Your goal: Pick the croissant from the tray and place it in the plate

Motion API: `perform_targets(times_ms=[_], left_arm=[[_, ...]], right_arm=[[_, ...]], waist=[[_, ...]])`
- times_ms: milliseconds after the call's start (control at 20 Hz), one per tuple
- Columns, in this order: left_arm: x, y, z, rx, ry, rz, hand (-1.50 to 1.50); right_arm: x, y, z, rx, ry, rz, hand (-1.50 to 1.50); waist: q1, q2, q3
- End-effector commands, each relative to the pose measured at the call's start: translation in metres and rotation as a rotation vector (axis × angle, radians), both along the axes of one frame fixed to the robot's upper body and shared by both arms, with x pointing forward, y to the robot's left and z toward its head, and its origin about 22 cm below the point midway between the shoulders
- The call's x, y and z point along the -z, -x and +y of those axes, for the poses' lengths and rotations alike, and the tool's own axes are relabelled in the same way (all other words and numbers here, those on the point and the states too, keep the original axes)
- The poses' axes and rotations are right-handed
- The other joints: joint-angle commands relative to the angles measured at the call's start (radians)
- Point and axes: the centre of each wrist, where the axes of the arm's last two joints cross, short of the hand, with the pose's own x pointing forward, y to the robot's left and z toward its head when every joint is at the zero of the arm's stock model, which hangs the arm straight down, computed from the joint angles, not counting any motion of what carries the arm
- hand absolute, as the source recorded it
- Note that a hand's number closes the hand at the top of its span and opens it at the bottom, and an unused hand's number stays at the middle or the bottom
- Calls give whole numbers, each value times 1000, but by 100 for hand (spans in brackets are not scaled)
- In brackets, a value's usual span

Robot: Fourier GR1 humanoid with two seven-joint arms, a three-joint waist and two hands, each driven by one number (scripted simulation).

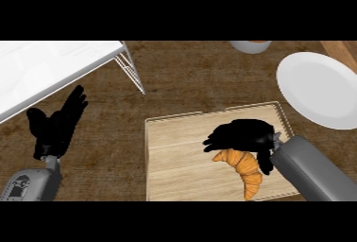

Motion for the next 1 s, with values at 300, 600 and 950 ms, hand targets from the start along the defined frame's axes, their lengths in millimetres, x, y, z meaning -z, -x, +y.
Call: perform_targets(times_ms=[300, 600, 950], left_arm=[[-4, -6, -6, -2, -2, -3, 0], [3, -3, 2, 2, 4, 9, 0], [-6, -2, 5, -25, -4, -15, 0]], right_arm=[[13, 13, -6, -134, -46, 89, 150], [12, 11, 2, -67, -151, 34, 150], [-2, -37, -67, 994, -153, -93, 150]], waist=[[-4, 6, 7], [-3, 6, 7], [-32, 14, 7]])
